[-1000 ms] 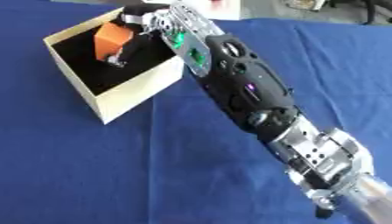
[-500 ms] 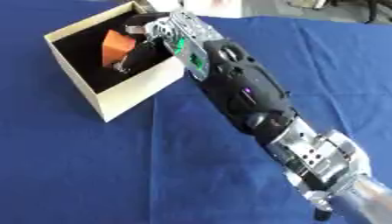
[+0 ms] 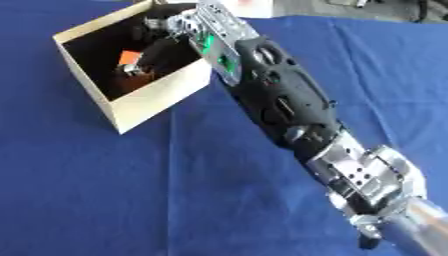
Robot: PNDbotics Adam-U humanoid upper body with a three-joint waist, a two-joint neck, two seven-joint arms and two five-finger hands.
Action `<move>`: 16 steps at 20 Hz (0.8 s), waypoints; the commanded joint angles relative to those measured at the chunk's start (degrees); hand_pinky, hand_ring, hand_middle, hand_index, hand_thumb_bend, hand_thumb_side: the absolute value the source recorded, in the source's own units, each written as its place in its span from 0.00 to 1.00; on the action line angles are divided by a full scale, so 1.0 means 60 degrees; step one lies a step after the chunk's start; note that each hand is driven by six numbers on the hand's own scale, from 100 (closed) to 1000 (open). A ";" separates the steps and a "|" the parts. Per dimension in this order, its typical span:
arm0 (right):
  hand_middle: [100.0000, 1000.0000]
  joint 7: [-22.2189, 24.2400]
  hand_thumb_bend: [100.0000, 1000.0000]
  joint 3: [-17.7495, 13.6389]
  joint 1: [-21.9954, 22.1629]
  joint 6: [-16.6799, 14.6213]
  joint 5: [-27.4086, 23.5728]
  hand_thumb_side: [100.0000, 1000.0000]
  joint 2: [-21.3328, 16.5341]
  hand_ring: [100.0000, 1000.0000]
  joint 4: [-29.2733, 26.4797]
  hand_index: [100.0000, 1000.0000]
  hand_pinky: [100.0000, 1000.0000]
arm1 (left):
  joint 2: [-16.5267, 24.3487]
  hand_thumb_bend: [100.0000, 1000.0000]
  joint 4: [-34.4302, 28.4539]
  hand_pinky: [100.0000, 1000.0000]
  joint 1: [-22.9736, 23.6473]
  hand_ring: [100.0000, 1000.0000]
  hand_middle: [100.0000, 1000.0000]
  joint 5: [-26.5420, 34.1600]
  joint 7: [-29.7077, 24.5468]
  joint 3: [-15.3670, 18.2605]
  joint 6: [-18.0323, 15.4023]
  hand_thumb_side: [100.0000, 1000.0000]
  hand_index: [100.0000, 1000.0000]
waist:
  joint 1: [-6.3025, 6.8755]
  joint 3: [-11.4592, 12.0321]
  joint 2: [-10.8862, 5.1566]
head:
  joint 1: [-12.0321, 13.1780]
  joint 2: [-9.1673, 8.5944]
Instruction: Pick up objects on the table and place them in the box.
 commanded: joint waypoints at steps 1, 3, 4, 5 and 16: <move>0.80 -0.0014 0.49 -0.0076 -0.0255 0.0061 0.0016 0.73 -0.0180 0.95 -0.0368 0.92 0.88 | 0.0160 0.63 -0.0151 0.65 -0.0068 0.58 0.65 0.0066 0.0056 0.0135 -0.0015 0.87 0.76 | 0.0116 -0.0010 -0.0293 | 0.0033 0.0039; 0.79 0.0042 0.48 -0.0056 -0.0235 0.0038 -0.0076 0.72 -0.0182 0.94 -0.0401 0.92 0.88 | 0.0154 0.63 -0.0151 0.65 -0.0082 0.58 0.65 0.0077 0.0045 0.0128 -0.0022 0.88 0.76 | 0.0132 -0.0013 -0.0301 | 0.0039 0.0039; 0.78 0.0046 0.46 -0.0057 -0.0226 0.0047 -0.0115 0.71 -0.0191 0.94 -0.0435 0.92 0.87 | 0.0153 0.63 -0.0151 0.65 -0.0079 0.58 0.65 0.0078 0.0037 0.0127 -0.0022 0.88 0.76 | 0.0140 -0.0014 -0.0306 | 0.0037 0.0053; 0.78 0.0028 0.43 -0.0086 -0.0222 0.0063 -0.0209 0.70 -0.0195 0.94 -0.0512 0.91 0.87 | 0.0153 0.63 -0.0151 0.65 -0.0068 0.58 0.65 0.0076 0.0036 0.0132 -0.0018 0.88 0.76 | 0.0147 -0.0017 -0.0313 | 0.0037 0.0062; 0.72 -0.0100 0.22 -0.0568 -0.0173 0.0930 -0.2507 0.69 -0.1035 0.90 -0.3255 0.88 0.83 | 0.0160 0.62 -0.0151 0.65 0.0055 0.58 0.65 0.0071 0.0078 0.0181 0.0021 0.88 0.76 | 0.0290 -0.0331 -0.0509 | 0.0184 0.0288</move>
